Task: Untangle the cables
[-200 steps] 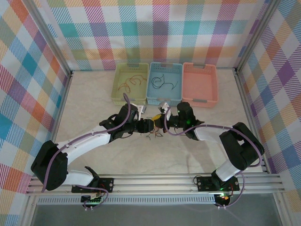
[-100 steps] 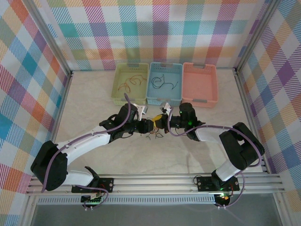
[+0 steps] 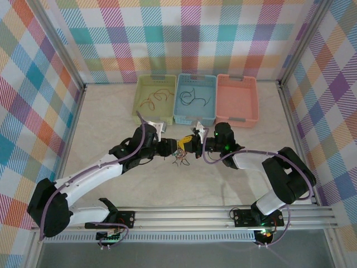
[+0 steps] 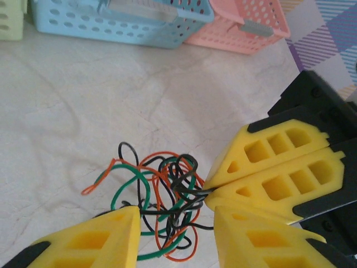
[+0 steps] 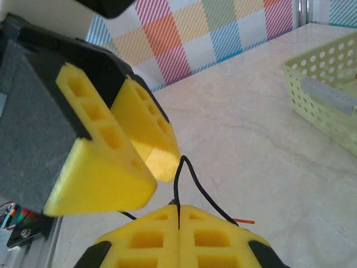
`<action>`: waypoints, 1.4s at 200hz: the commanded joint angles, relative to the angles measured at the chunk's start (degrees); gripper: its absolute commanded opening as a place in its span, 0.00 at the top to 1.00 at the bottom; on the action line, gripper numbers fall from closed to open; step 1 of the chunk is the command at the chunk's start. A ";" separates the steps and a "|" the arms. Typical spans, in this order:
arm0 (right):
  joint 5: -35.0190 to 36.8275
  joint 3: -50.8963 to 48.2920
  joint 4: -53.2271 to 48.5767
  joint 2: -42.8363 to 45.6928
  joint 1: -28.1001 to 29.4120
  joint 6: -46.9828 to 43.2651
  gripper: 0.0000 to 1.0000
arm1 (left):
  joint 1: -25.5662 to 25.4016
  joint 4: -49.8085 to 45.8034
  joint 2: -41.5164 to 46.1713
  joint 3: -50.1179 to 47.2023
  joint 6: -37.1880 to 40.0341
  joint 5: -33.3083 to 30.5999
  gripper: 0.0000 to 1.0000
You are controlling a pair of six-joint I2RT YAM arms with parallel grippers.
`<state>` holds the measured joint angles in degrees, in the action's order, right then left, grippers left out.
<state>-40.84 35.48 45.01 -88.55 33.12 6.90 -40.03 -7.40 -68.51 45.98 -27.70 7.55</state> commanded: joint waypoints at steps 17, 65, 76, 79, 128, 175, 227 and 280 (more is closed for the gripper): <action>-3.79 -0.85 4.93 1.04 -0.60 1.85 1.00 | 0.45 2.84 0.19 -1.75 0.03 2.02 0.58; -5.92 -1.11 7.53 0.49 -0.77 3.46 1.00 | 0.44 5.25 -1.51 -1.60 0.88 6.80 0.57; -6.23 -0.94 7.36 0.32 -0.78 3.56 1.00 | 0.39 6.02 -1.30 -1.89 0.78 7.49 0.58; -6.28 -0.90 7.31 0.31 -0.82 3.57 1.00 | 0.41 6.29 -1.28 -1.94 0.73 7.79 0.58; -6.38 -0.90 7.53 0.27 -0.87 3.79 1.00 | 0.44 7.97 -3.24 -1.61 0.06 11.89 0.69; -6.62 -1.04 8.69 0.05 -1.13 4.54 1.00 | 0.39 7.68 -3.08 -1.64 0.12 11.54 0.84; -6.46 -1.11 8.58 0.05 -1.24 4.66 1.00 | 0.41 6.99 -3.00 -1.45 0.26 10.79 0.99; 4.12 -0.97 1.35 2.28 -1.30 2.81 0.82 | 0.39 -0.35 -2.75 0.74 2.35 3.34 1.00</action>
<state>-42.35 34.41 48.97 -88.49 31.79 11.00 -39.81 -3.03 -71.09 44.82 -27.29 15.77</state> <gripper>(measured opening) 0.161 0.050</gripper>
